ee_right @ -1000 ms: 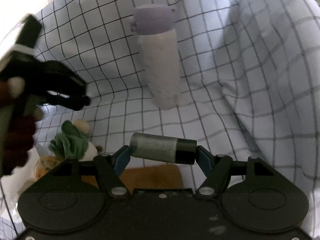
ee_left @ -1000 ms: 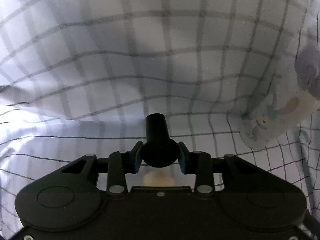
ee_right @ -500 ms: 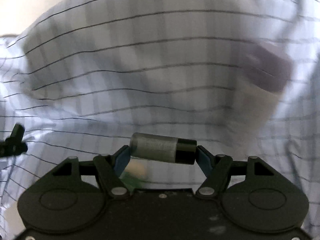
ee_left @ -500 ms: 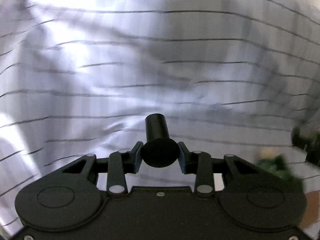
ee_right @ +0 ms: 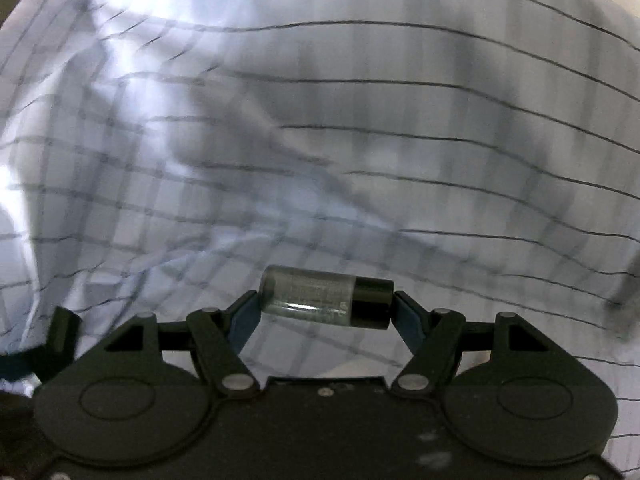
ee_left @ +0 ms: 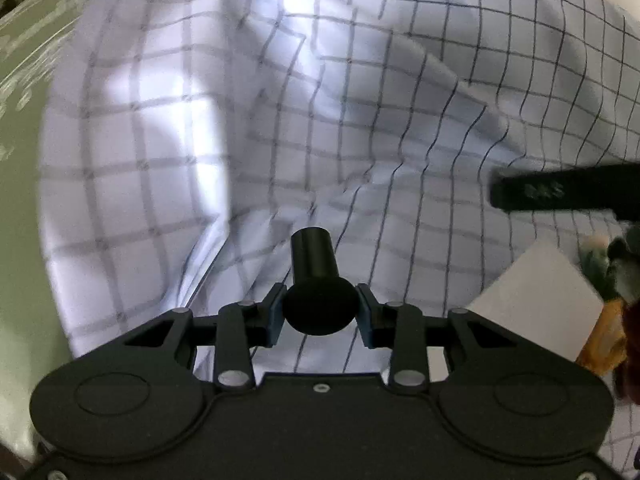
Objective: Organize soft objects
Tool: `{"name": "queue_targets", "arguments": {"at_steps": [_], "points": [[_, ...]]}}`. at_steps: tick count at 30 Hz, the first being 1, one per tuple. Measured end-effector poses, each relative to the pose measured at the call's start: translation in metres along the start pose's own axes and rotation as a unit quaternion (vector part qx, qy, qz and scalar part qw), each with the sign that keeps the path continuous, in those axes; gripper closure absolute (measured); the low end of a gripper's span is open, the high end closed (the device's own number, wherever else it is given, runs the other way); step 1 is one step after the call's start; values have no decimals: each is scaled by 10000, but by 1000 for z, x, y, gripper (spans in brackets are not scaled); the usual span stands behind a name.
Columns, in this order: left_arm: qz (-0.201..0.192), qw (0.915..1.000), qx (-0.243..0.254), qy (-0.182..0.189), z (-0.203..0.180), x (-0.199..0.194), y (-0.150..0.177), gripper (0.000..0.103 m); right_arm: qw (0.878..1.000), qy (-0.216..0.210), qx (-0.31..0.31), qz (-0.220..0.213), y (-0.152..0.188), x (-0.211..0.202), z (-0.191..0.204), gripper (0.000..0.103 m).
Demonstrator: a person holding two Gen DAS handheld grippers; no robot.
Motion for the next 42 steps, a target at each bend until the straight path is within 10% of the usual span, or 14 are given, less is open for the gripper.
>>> {"name": "queue_targets", "arguments": {"at_steps": [21,42], "points": [[-61,9987,-393,-321,28,-75,119,66,9891,-659,-1303,185,105,-70,107,32],[-398,9977,508,199,-68,-148,206,66,9994,-34,-213,-277,318,-211,-15,32]]}}
Point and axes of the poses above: each gripper's, at about its wrist camera, not at the fingertips, and x roughly the way its jaws point, z to its left, y to its underside, the point moved 6 cm from there along x, roughly the way its jaws point, and after that the axes turned 9 degrees about z, right-handed, at the moved point
